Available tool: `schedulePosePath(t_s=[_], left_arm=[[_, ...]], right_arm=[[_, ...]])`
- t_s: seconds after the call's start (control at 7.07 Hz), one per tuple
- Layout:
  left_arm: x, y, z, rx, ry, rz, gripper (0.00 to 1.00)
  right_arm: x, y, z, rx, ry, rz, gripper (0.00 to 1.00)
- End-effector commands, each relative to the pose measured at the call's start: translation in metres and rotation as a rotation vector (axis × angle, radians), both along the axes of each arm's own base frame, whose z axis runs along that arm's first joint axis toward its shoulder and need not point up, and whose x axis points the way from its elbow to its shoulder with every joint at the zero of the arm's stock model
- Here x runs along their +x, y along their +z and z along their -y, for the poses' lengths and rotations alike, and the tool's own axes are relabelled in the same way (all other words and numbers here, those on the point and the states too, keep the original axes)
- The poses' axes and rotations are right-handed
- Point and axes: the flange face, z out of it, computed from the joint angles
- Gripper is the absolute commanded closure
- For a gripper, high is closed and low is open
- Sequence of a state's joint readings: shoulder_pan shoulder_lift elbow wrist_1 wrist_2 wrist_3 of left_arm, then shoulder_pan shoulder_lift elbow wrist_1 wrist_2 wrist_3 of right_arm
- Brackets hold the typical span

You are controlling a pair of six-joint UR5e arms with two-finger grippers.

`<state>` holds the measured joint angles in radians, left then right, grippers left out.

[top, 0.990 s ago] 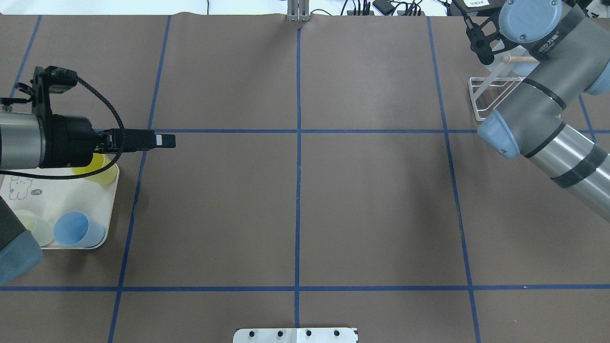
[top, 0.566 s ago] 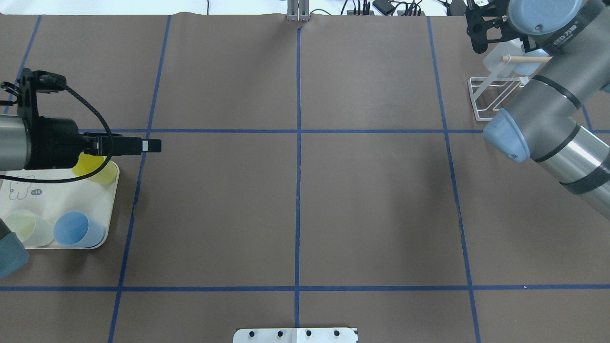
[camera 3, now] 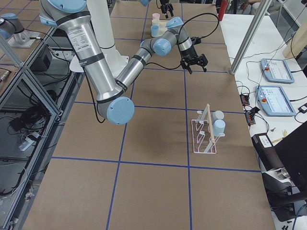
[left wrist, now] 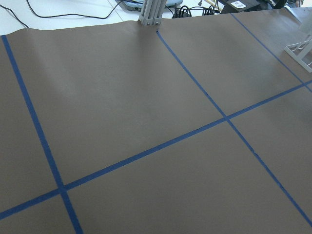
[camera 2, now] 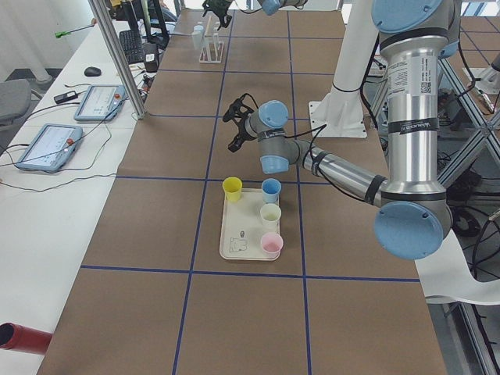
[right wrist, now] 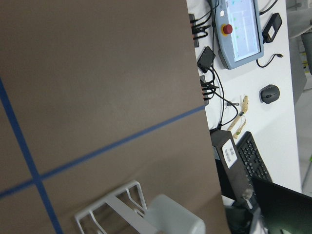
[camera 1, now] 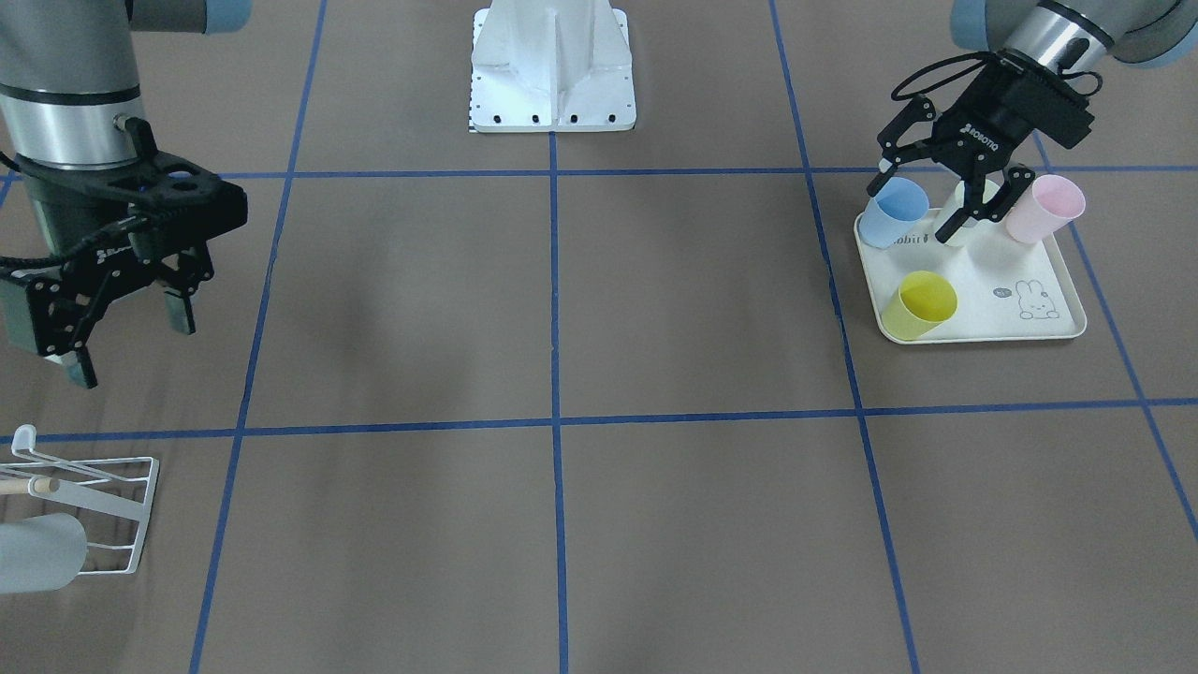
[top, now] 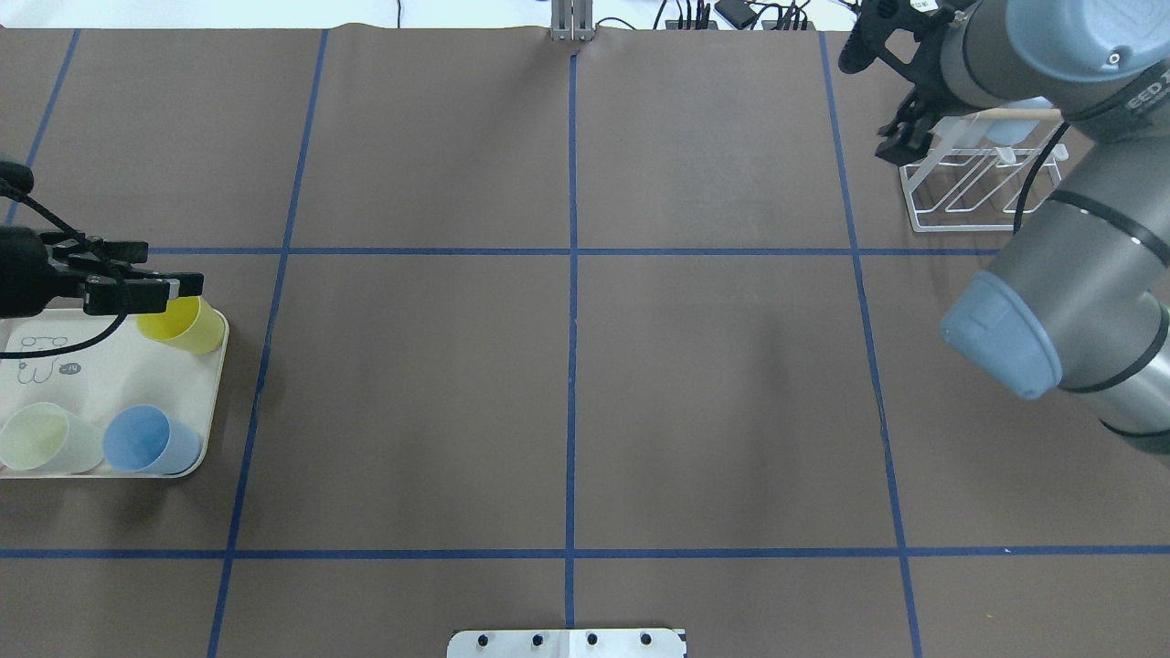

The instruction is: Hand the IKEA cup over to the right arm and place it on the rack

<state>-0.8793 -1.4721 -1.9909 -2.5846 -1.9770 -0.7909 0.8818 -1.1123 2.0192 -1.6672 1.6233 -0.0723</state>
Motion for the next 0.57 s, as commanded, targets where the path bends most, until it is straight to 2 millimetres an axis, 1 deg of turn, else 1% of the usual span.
schedulePosePath(t_s=[0.0,0.14,0.28,0.42], left_arm=[[0.005,0.02,0.006,-0.029,-0.022,0.025,0.0],[0.003,0.04,0.005,-0.049,-0.029,0.06,0.0],[0.0,0.055,0.003,-0.073,-0.033,0.084,0.0],[0.004,0.082,0.008,-0.111,-0.035,0.12,0.0]], right_arm=[[-0.058,-0.036,-0.051,-0.16,0.113,0.32,0.01],[-0.08,-0.044,-0.072,-0.201,0.109,0.381,0.01],[-0.089,-0.055,-0.08,-0.206,0.097,0.407,0.01],[-0.092,-0.056,-0.083,-0.207,0.09,0.408,0.01]])
